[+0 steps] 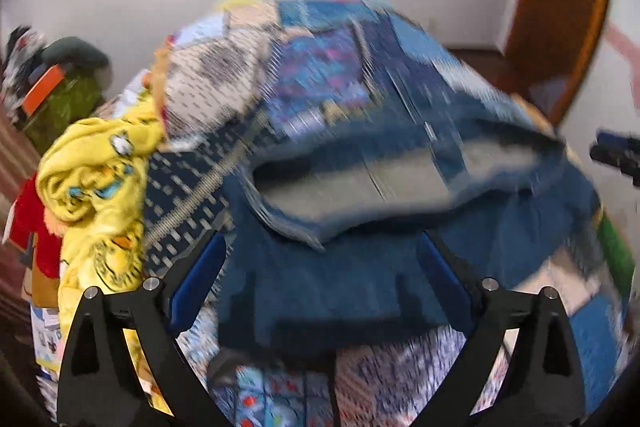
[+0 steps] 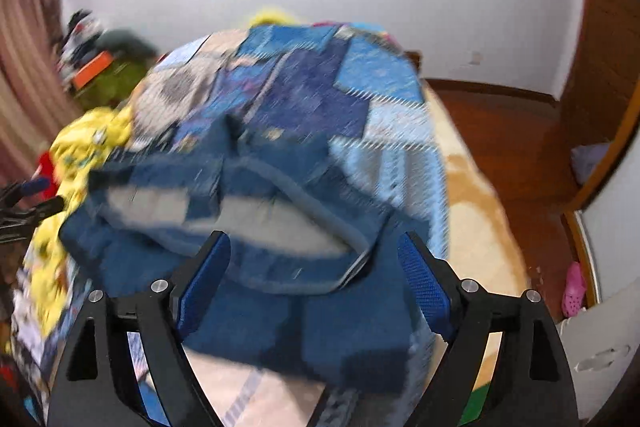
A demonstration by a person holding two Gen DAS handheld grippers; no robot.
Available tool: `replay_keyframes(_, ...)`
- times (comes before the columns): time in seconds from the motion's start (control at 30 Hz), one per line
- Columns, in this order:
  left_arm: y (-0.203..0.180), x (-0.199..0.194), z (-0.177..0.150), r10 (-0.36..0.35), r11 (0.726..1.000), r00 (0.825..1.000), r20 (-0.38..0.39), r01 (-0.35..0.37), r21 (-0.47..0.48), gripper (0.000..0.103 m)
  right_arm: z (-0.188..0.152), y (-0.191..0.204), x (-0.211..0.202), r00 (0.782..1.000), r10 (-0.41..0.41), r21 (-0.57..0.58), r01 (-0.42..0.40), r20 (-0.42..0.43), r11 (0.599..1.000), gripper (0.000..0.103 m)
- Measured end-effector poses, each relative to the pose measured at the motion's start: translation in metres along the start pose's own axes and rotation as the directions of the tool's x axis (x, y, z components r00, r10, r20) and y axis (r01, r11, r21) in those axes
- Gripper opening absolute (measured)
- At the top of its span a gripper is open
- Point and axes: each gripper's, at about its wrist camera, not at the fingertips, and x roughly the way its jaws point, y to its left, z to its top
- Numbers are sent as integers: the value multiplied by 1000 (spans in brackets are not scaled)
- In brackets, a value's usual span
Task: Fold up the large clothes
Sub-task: 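Fold the held denim hem over toward the collar with both grippers, lay it down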
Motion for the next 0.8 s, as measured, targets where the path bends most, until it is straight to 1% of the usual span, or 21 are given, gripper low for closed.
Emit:
replay_keyframes(0.07, -14, 10, -14, -8, 999, 999, -38, 10, 37, 96, -14, 6, 9, 999, 28, -3, -28, -35, 1000, 84)
replay_keyframes(0.17, -30, 19, -30, -3, 997, 1000, -31, 5, 72, 96, -26, 12, 24, 995, 60, -1, -60, -84, 998, 84)
replay_keyframes(0.27, -37, 33, -35, -17, 997, 999, -49, 21, 78, 96, -35, 17, 40, 988, 74, 13, -73, -133, 997, 84)
replay_keyframes(0.33, -37, 46, -32, -7, 997, 998, -66, 11, 74, 97, -35, 23, 53, 985, 76, -1, -77, -156, 997, 84)
replay_keyframes(0.4, -35, 58, -25, -13, 998, 997, -73, 18, 64, 99, -34, 26, 65, 980, 94, -2, -96, -175, 995, 84)
replay_keyframes(0.5, -28, 74, -12, -39, 998, 996, -82, 43, 45, 101, -29, 30, 84, 978, 100, 4, -101, -184, 995, 84)
replay_keyframes(0.53, -25, 84, -5, -38, 998, 994, -99, 42, 46, 101, -27, 33, 89, 977, 88, -5, -91, -193, 996, 86)
replay_keyframes(0.63, -12, 110, 15, -31, 998, 988, -154, 37, 42, 101, -16, 36, 113, 966, 86, -31, -96, -243, 995, 86)
replay_keyframes(0.7, 0, 120, 32, -17, 1000, 986, -168, 21, 19, 101, 1, 34, 125, 962, 71, -45, -85, -263, 995, 83)
replay_keyframes(0.73, 7, 123, 43, 9, 1000, 986, -168, -7, 14, 101, 12, 31, 128, 967, 55, -54, -70, -250, 996, 81)
replay_keyframes(0.77, 15, 123, 56, 17, 1000, 987, -158, -18, -4, 98, 27, 25, 129, 978, 15, -49, -26, -210, 998, 81)
replay_keyframes(0.8, 22, 122, 65, -9, 999, 989, -148, 4, -33, 95, 39, 19, 129, 984, -17, -32, 12, -180, 999, 81)
